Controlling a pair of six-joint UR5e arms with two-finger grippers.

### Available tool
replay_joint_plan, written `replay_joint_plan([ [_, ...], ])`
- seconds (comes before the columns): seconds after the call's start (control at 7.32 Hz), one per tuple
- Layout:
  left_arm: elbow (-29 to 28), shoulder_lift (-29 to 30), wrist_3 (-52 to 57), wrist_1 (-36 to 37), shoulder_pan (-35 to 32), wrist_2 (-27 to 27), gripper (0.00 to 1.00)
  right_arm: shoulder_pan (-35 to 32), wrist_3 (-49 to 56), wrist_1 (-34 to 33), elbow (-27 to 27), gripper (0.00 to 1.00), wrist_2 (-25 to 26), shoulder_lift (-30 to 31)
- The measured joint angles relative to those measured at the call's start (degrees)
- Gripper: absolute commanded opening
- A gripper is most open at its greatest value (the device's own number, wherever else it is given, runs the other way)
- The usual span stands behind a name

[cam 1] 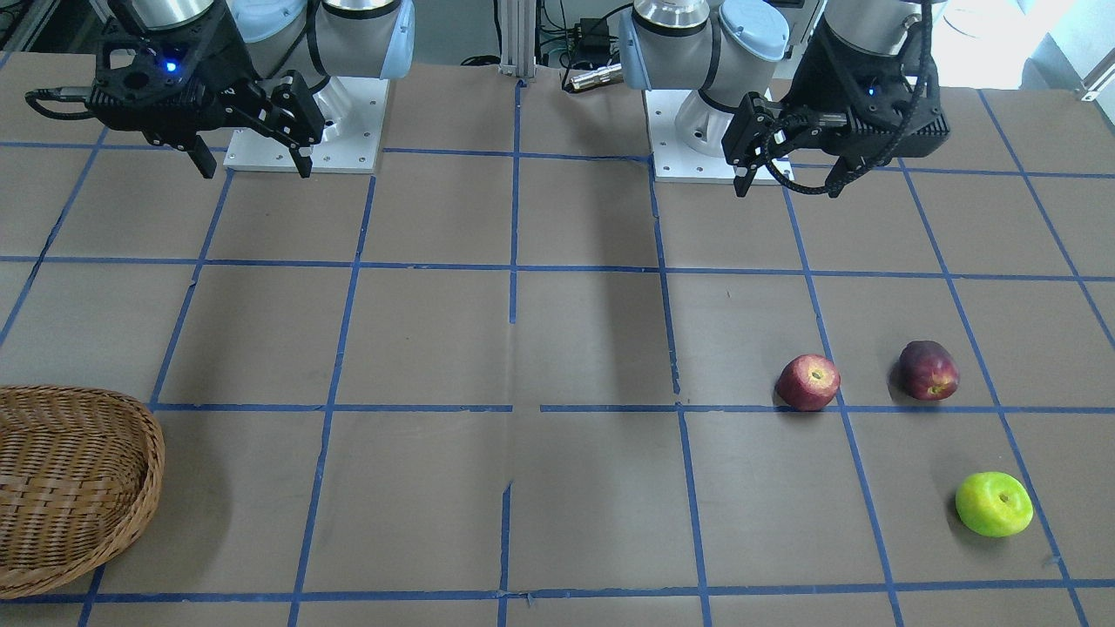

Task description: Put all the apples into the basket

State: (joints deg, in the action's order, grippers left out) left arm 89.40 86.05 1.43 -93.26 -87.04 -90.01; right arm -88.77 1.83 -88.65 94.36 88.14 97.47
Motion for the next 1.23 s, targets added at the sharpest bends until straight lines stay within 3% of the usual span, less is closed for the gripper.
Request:
replay_joint_plan([
  [1.23,1.34,0.23,1.08,1.97,1.16,0.21,1.0,0.0,-0.03,-0.03,0.23,1.0,0.16,0.0],
])
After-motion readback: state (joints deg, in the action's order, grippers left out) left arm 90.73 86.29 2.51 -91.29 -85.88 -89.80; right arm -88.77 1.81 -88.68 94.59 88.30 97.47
